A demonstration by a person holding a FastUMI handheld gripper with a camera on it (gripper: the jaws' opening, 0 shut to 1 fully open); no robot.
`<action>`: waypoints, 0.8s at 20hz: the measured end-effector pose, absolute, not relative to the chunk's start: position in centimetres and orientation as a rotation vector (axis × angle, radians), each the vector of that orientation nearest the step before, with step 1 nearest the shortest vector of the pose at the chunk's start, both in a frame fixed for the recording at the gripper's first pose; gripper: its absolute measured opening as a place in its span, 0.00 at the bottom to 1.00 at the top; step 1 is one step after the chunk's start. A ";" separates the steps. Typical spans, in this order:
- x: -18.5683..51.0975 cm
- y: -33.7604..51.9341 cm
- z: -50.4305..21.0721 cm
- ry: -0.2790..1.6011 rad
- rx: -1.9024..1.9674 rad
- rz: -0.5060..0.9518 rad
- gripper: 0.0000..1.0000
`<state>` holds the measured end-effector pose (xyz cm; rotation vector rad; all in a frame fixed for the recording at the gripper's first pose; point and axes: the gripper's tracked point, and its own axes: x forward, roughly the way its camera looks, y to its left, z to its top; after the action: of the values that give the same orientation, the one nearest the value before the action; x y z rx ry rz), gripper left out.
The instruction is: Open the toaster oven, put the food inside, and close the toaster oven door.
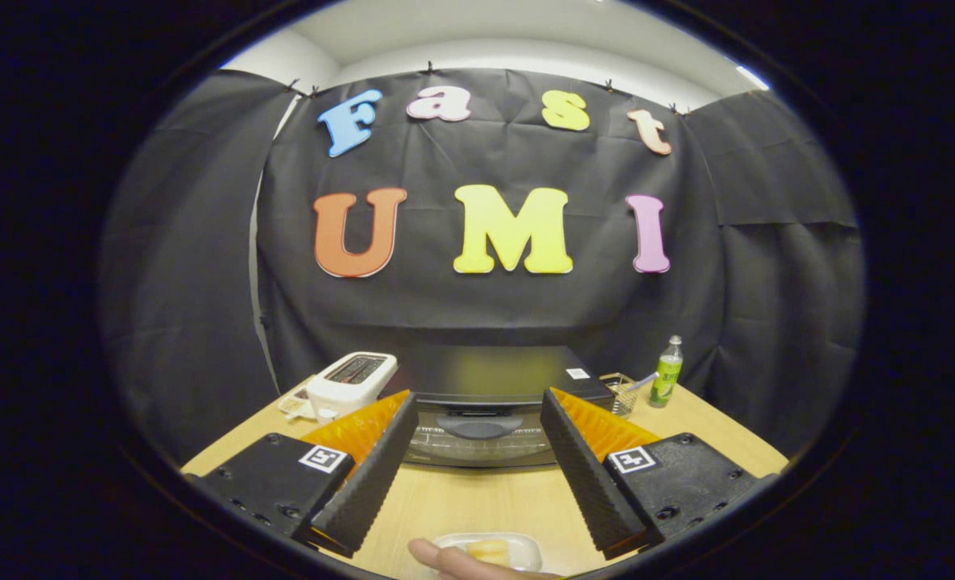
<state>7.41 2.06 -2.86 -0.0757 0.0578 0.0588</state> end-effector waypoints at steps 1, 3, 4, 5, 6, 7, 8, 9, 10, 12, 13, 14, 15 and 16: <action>8.7 2.8 -3.4 0.064 -0.079 0.075 1.00; 11.3 3.2 -4.7 0.087 -0.087 0.092 1.00; 12.4 3.3 -5.4 0.099 -0.091 0.091 1.00; 13.5 3.3 -5.8 0.101 -0.096 0.091 1.00; 14.4 3.3 -6.2 0.103 -0.110 0.087 1.00; 15.3 3.2 -6.7 0.106 -0.121 0.077 1.00; 16.1 3.1 -7.1 0.108 -0.124 0.071 1.00; 16.9 3.3 -7.4 0.107 -0.122 0.077 1.00; 17.6 3.2 -7.6 0.109 -0.116 0.076 1.00; 19.1 2.9 -7.8 0.105 -0.091 0.061 1.00; 19.9 2.8 -7.7 0.106 -0.080 0.056 1.00; 20.7 3.0 -7.9 0.112 -0.075 0.056 1.00; 21.2 3.0 -8.2 0.129 -0.076 0.052 1.00; 21.8 3.0 -8.7 0.146 -0.077 0.052 1.00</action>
<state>21.79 2.96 -8.72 -0.0769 0.1458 0.0517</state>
